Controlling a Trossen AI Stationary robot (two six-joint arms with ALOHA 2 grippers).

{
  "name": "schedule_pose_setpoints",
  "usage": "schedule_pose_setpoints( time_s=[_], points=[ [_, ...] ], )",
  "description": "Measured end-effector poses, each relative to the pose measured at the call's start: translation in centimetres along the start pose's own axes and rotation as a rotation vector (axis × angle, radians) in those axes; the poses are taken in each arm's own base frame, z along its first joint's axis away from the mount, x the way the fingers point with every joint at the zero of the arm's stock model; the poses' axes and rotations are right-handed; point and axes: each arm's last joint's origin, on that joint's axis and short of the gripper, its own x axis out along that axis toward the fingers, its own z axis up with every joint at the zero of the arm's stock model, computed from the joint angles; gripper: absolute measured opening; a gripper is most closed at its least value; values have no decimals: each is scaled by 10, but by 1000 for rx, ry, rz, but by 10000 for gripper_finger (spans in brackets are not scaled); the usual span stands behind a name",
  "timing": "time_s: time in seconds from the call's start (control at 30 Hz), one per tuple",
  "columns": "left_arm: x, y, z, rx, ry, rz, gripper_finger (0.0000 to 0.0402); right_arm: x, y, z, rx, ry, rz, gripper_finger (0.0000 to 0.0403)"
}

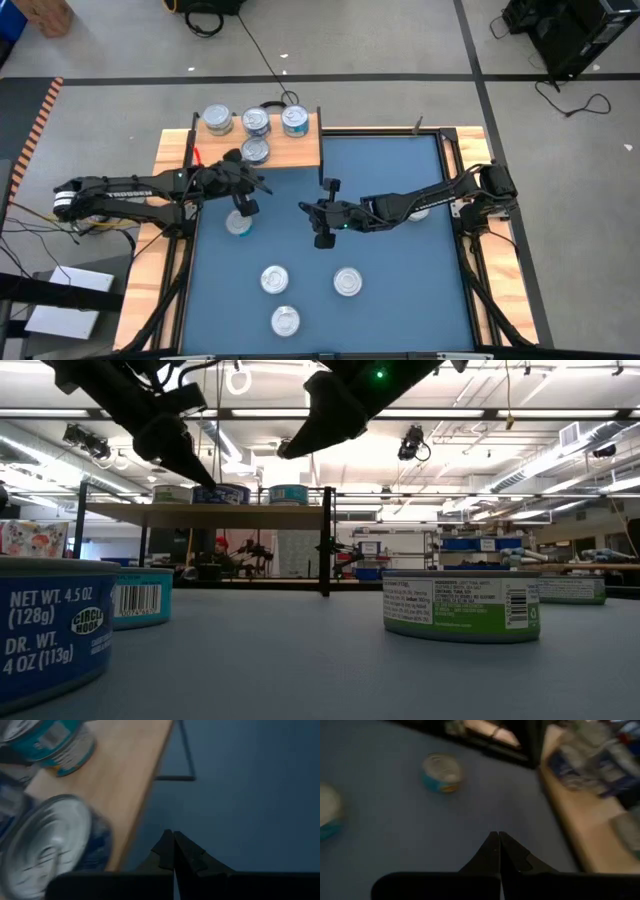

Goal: Stack canned seafood by type on shelf
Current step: Put the yellow blue tuna can on the shelf aligned with the other yellow blue tuna cans

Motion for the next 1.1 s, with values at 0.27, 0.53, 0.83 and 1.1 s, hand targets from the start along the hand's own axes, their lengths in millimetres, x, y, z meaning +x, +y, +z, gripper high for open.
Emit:
schedule_pose_setpoints(
  time_s=[0.27,0.53,0.83,1.1],
  points=[
    [-11,-29,4,40,-56,-151,2,-5,14,-9,-46,68,217,1],
    [-16,-60,2,74,-32,-534,2,-4,20,-35,-89,207,243,0],
    [12,-108,-15,58,234,-689,27,-3,28,-66,-42,297,223,1],
    [32,-134,-22,6,321,-790,108,-3,29,-68,-36,297,224,1]
  ],
)
